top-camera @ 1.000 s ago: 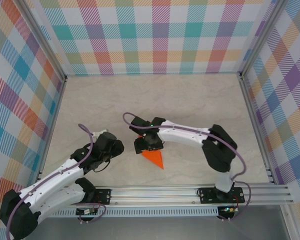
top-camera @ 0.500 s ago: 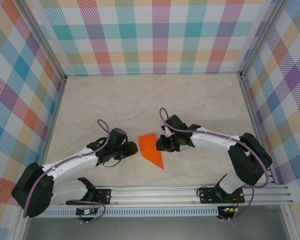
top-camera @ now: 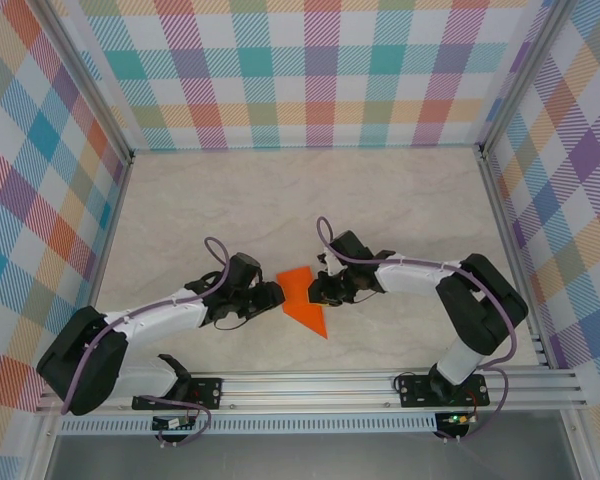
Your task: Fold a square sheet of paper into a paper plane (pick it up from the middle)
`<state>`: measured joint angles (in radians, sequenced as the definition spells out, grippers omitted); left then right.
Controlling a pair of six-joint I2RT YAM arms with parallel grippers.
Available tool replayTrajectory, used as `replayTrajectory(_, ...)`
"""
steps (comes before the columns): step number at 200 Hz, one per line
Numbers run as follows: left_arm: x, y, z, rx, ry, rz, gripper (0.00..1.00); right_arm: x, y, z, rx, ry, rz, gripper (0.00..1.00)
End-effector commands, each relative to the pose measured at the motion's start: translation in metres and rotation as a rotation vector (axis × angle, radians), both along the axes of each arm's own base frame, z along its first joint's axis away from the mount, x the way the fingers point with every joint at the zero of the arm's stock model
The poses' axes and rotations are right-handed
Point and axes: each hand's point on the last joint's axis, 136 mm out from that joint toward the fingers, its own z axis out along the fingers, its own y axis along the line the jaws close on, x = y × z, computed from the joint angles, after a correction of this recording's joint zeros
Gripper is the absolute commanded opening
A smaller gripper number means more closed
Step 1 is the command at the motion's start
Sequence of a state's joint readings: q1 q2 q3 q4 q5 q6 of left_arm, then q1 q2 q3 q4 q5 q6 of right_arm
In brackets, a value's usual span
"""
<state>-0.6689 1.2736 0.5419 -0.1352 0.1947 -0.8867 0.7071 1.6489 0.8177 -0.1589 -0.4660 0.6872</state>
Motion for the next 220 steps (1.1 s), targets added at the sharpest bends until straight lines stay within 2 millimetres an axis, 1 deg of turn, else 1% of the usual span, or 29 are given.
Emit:
replayTrajectory(1, 0.009, -0.009, 0.01, -0.036, -0.003, 0.001, 0.53, -0.002, -0.005, -0.01, 0.021, 0.011, 0.01, 0.16)
replayTrajectory(45, 0.011, -0.019, 0.005, -0.048, 0.014, -0.017, 0.54, -0.005, -0.017, -0.035, 0.001, 0.058, -0.014, 0.16)
replayTrajectory(64, 0.012, -0.025, 0.004, -0.054, 0.02, -0.031, 0.54, -0.005, -0.022, -0.041, 0.005, 0.073, -0.03, 0.16)
replayTrajectory(101, 0.015, -0.036, 0.002, -0.068, 0.025, -0.045, 0.54, -0.007, -0.025, -0.044, 0.003, 0.081, -0.04, 0.16)
replayTrajectory(179, 0.016, -0.05, -0.008, -0.097, 0.052, -0.05, 0.54, -0.007, -0.032, -0.048, -0.012, 0.089, -0.064, 0.16)
replayTrajectory(220, 0.018, -0.056, -0.005, -0.12, 0.043, -0.045, 0.48, -0.006, -0.034, -0.049, -0.016, 0.09, -0.08, 0.17)
